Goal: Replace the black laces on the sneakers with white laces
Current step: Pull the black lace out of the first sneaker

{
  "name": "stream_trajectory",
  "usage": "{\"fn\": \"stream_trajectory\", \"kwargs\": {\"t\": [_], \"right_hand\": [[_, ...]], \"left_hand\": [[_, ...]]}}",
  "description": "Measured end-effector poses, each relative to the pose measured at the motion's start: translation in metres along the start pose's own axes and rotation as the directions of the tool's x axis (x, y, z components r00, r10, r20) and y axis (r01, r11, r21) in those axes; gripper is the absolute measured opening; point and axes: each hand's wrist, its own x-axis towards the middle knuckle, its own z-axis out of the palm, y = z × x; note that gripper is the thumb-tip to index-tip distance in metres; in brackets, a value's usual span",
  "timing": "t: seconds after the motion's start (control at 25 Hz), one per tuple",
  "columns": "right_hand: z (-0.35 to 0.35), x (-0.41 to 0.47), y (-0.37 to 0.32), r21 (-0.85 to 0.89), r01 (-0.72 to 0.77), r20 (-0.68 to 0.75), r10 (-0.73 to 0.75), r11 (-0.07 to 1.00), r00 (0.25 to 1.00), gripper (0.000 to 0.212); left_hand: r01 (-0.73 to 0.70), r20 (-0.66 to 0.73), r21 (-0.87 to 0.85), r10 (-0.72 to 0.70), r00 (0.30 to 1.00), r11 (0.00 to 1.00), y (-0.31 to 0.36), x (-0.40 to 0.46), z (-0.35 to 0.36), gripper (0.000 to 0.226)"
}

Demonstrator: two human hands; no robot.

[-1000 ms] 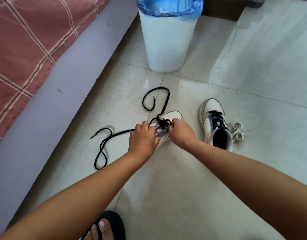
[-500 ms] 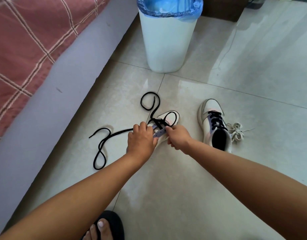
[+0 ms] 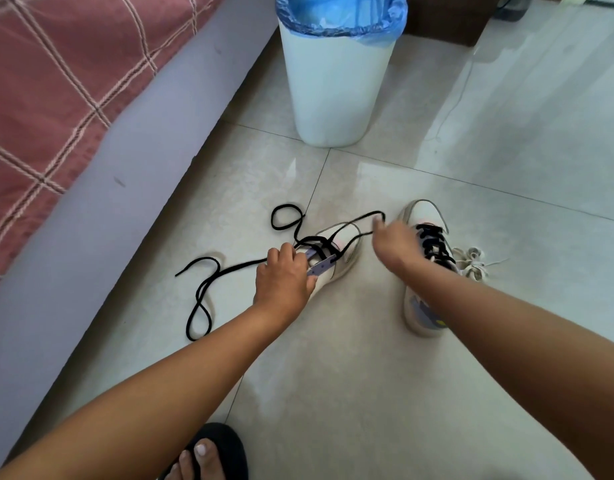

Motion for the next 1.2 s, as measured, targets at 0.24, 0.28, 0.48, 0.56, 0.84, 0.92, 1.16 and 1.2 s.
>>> {"fn": "stream_trajectory", "kwargs": {"t": [0.24,0.28,0.48,0.56,0.84,0.92,1.16,1.2], "right_hand": [[0.052,-0.019,-0.005,0.171,-0.037,0.314,-0.019,0.985,0.949,0.033],[0.054,-0.017,-0.006,0.146,0.008,0.271,-0.048,0.989,0.961,0.031],[-0.002,0.016,-0.001,0.214,-0.014,-0.117,0.04,0.977,0.992,0.031],[-0.048,0.036,0.007,0.261,-0.057,-0.335,0.146,0.964,0.931,0.034],[-0.016,0.013,0.018,-0.044,0.003,0.104,0.001,0.999,0.995,0.049],[0.012,-0.008,0.003,0.059,-0.074,0.393,0.045,0.996,0.918,0.044],[0.042,-0.011,-0.012,0.128,-0.107,0.46,0.036,0.986,0.887,0.029],[0.032,0.002,-0.007,0.083,-0.066,0.356,0.032,0.994,0.934,0.029]], "left_hand": [[0.008,-0.012,0.003,-0.008,1.0,1.0,0.002,-0.001,0.001,0.037],[0.004,-0.011,0.001,-0.004,1.0,1.0,0.001,-0.001,0.002,0.037],[-0.008,-0.016,-0.016,0.008,1.0,1.0,-0.004,-0.001,0.0,0.037],[-0.008,-0.014,-0.007,0.008,1.0,1.0,-0.005,-0.001,0.0,0.037],[0.014,-0.01,-0.007,-0.014,1.0,1.0,-0.003,0.001,0.001,0.035],[0.023,-0.017,-0.017,-0.024,1.0,1.0,-0.001,0.0,0.002,0.035],[0.002,-0.036,0.013,-0.002,0.999,1.0,-0.004,-0.001,0.003,0.035],[-0.002,-0.039,0.019,0.003,0.999,1.0,-0.007,-0.001,0.003,0.035]]}}
